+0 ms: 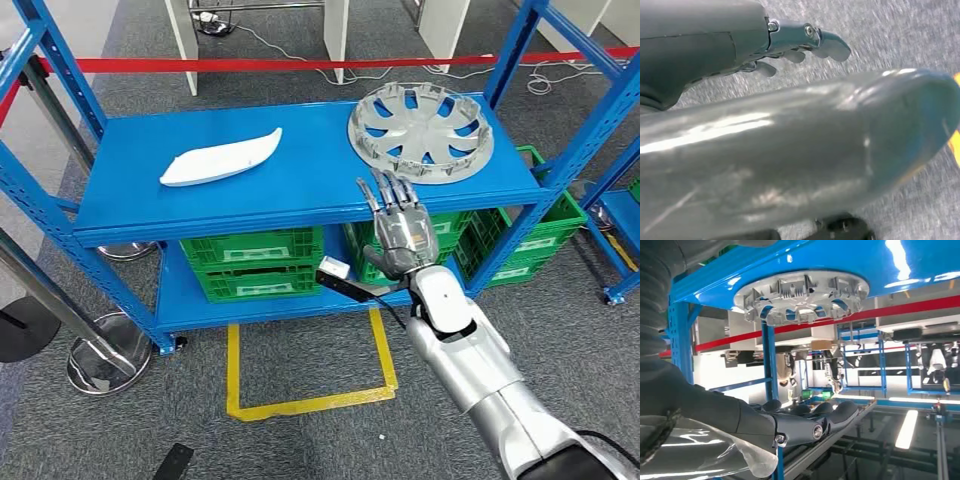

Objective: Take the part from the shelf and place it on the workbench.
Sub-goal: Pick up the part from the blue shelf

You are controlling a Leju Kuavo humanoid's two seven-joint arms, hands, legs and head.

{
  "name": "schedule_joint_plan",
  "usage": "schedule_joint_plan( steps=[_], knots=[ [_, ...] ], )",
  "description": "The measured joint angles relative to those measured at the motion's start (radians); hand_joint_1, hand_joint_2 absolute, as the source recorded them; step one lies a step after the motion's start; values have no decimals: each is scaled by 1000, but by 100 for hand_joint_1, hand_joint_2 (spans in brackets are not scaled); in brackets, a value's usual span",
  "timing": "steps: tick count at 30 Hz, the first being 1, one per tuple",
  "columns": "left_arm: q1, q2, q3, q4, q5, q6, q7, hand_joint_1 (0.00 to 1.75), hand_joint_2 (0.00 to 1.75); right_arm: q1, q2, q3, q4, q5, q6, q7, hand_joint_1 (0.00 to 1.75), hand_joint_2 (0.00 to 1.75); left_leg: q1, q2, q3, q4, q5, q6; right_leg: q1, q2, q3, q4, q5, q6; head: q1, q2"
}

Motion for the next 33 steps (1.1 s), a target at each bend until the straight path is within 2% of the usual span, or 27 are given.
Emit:
schedule_joint_plan(
  steps=[1,3,4,6,7,8,9,12,14,16,17,18,19,21,22,23,24,26,28,29,32,33],
  knots=[
    [0,0,0,0,-1,-1,2,0,0,-1,-1,-1,3,0,1,2,0,175,-1,0,0,0,0,0,0,0,-14,27,-6,0,0,0],
    [0,0,0,0,-4,-4,5,0,0,-5,-3,-5,10,-1,3,5,0,175,-2,-1,1,0,-1,1,0,0,-31,53,2,-1,0,0],
    [-1,0,0,0,-6,-5,6,0,0,-9,-5,-7,15,-1,4,7,0,175,-3,-2,2,0,-2,2,1,0,-21,27,26,-4,0,0],
    [-2,0,0,0,-8,-7,7,0,0,-24,-8,-16,23,-3,6,9,0,175,-5,-4,5,0,-5,-1,2,0,42,-103,92,-12,0,0],
    [-4,0,0,0,-8,-8,7,0,0,-34,-10,-20,27,-3,7,9,0,175,-7,-4,6,2,-7,-4,4,0,75,-166,111,-16,0,0],
    [-5,-1,0,0,-9,-8,7,0,0,-43,-10,-23,31,-4,8,9,0,175,-8,-4,5,2,-8,-8,5,1,97,-207,119,-19,-1,0],
    [-6,-1,0,0,-9,-9,8,0,0,-49,-11,-25,35,-4,9,8,0,175,-9,-4,5,2,-8,-13,7,1,108,-224,117,-21,-1,0],
    [-8,-1,0,0,-10,-9,9,0,0,-59,-12,-28,46,-5,11,8,0,175,-8,-3,5,5,-14,-29,5,2,116,-231,117,-32,-2,0],
    [-10,1,0,0,-10,-9,9,0,0,-65,-12,-28,50,-4,11,8,0,175,-6,-3,-21,66,-50,-40,0,0,122,-236,117,-41,-8,0],
    [-10,0,0,0,-11,-9,9,0,0,-68,-12,-28,57,-4,12,8,0,175,-4,-2,-86,199,-105,-49,0,0,126,-236,114,-47,-12,0],
    [-9,0,0,0,-11,-9,10,0,0,-67,-12,-28,61,-3,12,8,0,175,-2,-2,-117,256,-122,-51,1,-1,128,-236,112,-48,-11,0],
    [-8,0,0,0,-11,-9,11,0,0,-66,-12,-28,65,-2,13,8,0,175,-2,-2,-133,281,-118,-52,1,0,131,-235,109,-48,-11,0],
    [-8,0,0,0,-12,-9,11,0,0,-65,-12,-28,69,-2,13,8,0,175,-2,-2,-131,266,-94,-51,1,0,135,-235,106,-48,-12,0],
    [-8,0,0,0,-12,-9,12,0,0,-65,-12,-28,73,-1,13,8,0,175,-3,-1,-84,147,-14,-44,1,1,147,-235,98,-45,-11,0],
    [-8,0,0,0,-12,-9,12,0,0,-66,-12,-28,75,-1,13,8,0,175,-5,-1,-56,85,14,-40,3,2,151,-235,94,-41,-11,0],
    [-9,0,0,0,-12,-9,13,0,0,-68,-12,-28,77,-1,14,8,0,175,-7,0,-35,37,28,-35,4,2,153,-235,91,-37,-11,0],
    [-10,-1,0,0,-12,-9,14,0,0,-70,-12,-28,79,-1,15,8,0,175,-9,0,-24,12,29,-30,5,2,153,-236,89,-33,-10,0],
    [-11,-2,0,0,-12,-9,15,0,0,-72,-12,-28,81,-1,16,8,0,175,-11,0,-19,0,19,-20,6,1,154,-239,86,-22,-10,0],
    [-10,-2,0,0,-12,-9,16,0,0,-76,-13,-28,83,0,18,7,0,175,-7,-1,-12,-8,19,-9,5,0,145,-223,73,-11,-8,0],
    [-11,-3,0,0,-12,-9,17,0,0,-79,-13,-28,84,1,19,7,0,175,-5,-1,-7,-12,19,-3,4,0,126,-188,56,-7,-7,0],
    [-12,-6,0,0,-13,-10,18,0,0,-81,-12,-27,90,3,26,7,0,175,-3,-1,-1,-13,13,7,3,0,8,7,-11,1,-5,0],
    [-12,-7,0,0,-13,-10,18,0,0,-79,-12,-26,92,4,28,6,0,175,-3,-1,1,-13,10,8,2,0,-22,48,-13,3,-5,0]
  ],
)
